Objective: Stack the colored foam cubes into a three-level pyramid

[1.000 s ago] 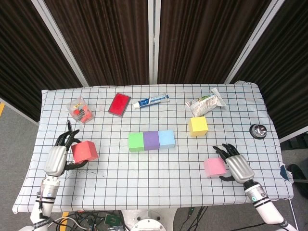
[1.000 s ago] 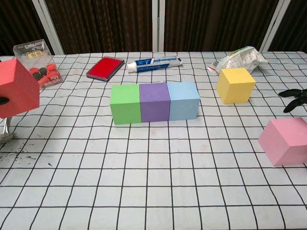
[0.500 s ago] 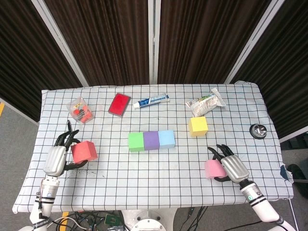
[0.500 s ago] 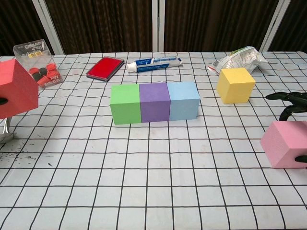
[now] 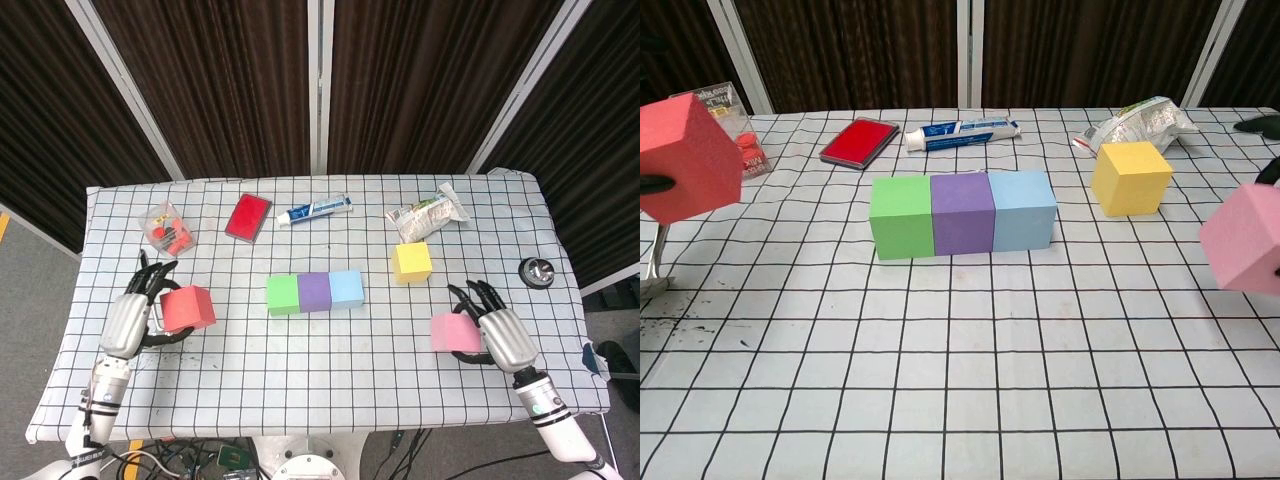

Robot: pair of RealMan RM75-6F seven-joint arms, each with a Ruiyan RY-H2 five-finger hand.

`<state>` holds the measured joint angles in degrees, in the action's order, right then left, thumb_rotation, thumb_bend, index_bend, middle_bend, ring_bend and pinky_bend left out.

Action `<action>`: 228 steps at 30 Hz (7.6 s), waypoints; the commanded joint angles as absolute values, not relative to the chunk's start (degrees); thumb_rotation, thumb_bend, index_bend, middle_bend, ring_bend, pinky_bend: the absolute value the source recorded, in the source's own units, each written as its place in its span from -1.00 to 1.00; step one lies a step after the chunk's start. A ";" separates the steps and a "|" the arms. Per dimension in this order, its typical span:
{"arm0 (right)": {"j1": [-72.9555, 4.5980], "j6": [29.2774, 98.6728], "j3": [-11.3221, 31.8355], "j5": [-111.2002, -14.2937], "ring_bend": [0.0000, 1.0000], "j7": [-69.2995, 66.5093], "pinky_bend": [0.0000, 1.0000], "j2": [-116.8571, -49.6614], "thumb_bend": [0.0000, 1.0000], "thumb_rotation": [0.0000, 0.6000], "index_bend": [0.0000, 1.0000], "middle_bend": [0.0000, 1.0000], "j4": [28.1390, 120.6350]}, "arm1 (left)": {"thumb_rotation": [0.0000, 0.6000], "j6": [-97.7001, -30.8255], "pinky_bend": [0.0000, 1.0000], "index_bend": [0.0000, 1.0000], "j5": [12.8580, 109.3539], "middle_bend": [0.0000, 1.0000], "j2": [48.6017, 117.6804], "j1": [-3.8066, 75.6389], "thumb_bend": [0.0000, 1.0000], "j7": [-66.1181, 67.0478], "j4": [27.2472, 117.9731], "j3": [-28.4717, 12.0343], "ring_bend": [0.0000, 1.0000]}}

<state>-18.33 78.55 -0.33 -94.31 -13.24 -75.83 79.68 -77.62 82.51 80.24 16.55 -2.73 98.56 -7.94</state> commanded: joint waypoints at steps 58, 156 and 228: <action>-11.68 88.99 11.87 -83.01 -0.88 -13.03 -1.00 -68.11 -0.87 1.00 -1.00 -0.01 87.97 | 1.00 -66.51 -0.83 -0.79 45.67 -0.04 101.59 47.86 -0.67 30.65 93.88 -21.04 -0.76; -11.78 85.36 12.07 -81.70 -0.88 -12.73 -1.00 -70.23 -0.85 1.00 -1.00 -0.01 85.20 | 1.00 -65.81 -0.83 -0.79 48.23 -0.11 103.25 49.07 -0.68 27.92 88.10 -18.94 -0.76; -11.61 84.04 11.42 -81.32 -0.88 -12.84 -1.00 -70.48 -0.85 1.00 -1.00 -0.01 84.97 | 1.00 -64.84 -0.85 -0.82 47.62 -0.52 102.63 48.44 -0.78 26.75 89.11 -18.63 -0.83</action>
<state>-11.61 84.04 11.42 -81.32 -12.85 -70.49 84.96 -64.84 47.61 102.63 48.45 26.75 89.11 -18.63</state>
